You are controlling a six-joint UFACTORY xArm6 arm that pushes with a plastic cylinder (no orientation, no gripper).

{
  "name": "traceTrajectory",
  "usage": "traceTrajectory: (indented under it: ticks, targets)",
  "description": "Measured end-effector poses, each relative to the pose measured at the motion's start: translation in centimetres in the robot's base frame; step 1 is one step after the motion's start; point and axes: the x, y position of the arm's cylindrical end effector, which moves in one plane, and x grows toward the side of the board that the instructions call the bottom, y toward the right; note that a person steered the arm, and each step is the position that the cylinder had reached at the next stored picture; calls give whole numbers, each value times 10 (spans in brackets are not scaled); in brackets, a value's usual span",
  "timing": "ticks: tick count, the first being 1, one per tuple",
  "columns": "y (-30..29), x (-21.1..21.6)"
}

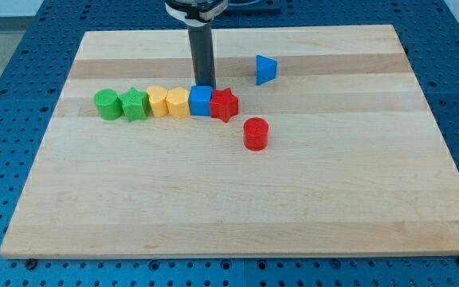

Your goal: Nudge the blue triangle a bit right

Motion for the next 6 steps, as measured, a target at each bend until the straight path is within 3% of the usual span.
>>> traceTrajectory:
  ticks: [3,4,6]
  targets:
    - [0,2]
    - [10,-15]
    - [71,-24]
